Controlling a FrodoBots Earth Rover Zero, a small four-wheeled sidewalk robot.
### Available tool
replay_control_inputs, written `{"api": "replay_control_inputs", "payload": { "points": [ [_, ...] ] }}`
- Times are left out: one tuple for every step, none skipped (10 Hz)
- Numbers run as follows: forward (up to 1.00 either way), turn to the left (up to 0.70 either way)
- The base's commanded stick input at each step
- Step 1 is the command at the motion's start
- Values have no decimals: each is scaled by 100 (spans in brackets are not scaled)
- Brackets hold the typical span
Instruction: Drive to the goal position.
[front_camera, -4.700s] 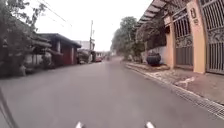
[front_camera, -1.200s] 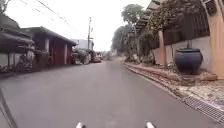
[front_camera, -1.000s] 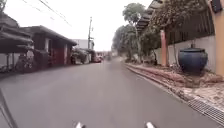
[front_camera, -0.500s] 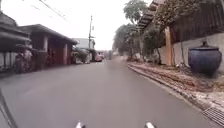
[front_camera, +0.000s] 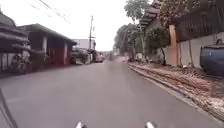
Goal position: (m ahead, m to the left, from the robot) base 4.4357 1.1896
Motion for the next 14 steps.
{"api": "replay_control_inputs", "payload": {
  "points": [
    [70, 3],
    [70, 1],
    [70, 1],
    [70, 1],
    [70, 1],
    [70, 1],
    [70, 1],
    [70, 1],
    [70, 1],
    [70, 1],
    [70, 1],
    [70, 1],
    [70, 1],
    [70, 1]
  ]
}}
